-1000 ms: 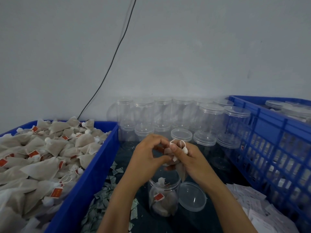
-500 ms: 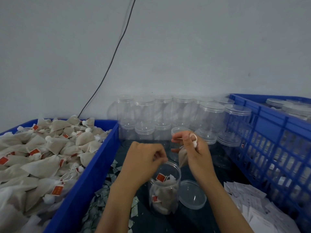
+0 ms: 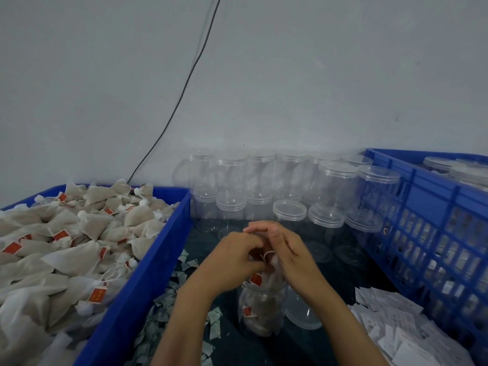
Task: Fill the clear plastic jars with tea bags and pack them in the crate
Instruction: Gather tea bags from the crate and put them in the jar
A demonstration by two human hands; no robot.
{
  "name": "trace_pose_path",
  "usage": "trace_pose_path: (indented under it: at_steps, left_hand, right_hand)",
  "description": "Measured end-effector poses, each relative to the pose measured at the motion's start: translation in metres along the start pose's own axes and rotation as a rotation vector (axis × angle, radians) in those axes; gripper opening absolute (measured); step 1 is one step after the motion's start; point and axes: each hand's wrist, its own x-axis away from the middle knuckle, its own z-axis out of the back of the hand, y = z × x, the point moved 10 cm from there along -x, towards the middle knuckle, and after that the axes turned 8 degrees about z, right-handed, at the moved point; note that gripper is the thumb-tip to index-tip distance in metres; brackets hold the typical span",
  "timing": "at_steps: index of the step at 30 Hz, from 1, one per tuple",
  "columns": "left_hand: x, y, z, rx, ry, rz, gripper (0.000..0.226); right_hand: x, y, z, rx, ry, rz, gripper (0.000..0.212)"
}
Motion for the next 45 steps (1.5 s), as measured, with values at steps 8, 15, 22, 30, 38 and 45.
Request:
trace_pose_path:
  at_steps: [8, 15, 22, 30, 38, 45]
  left_hand:
    - [-0.001, -0.008, -0.001, -0.371, -0.011, 0.09, 0.014]
    - [0.006, -0.012, 0.015, -0.25, 0.014, 0.066, 0.01]
    - [0.006, -0.027, 0.015, -0.111, 0.002, 0.092, 0.016]
    - [0.007, -0.037, 0.028, -0.091, 0.068, 0.105, 0.028]
    - [0.009, -0.086, 0.023, -0.132, 0.037, 0.344, 0.027]
    - [0.044, -0.135, -0.027, -0.238, -0.141, 0.603, 0.031]
  right_hand:
    - [-0.002, -0.007, 0.027, 0.344, 0.027, -0.056, 0.031]
    - [0.006, -0.022, -0.004, 0.694, -0.391, -0.048, 0.044]
    - [0.009, -0.012, -0.026, 1.011, -0.51, 0.049, 0.033]
    - [0.017, 0.012, -0.034, 1.001, -0.631, -0.079, 0.038]
    - [0.021, 0.021, -0.032, 0.888, -0.654, -0.128, 0.036]
    - [0.002, -0.005, 0.008, 0.615, -0.197, -0.048, 0.034]
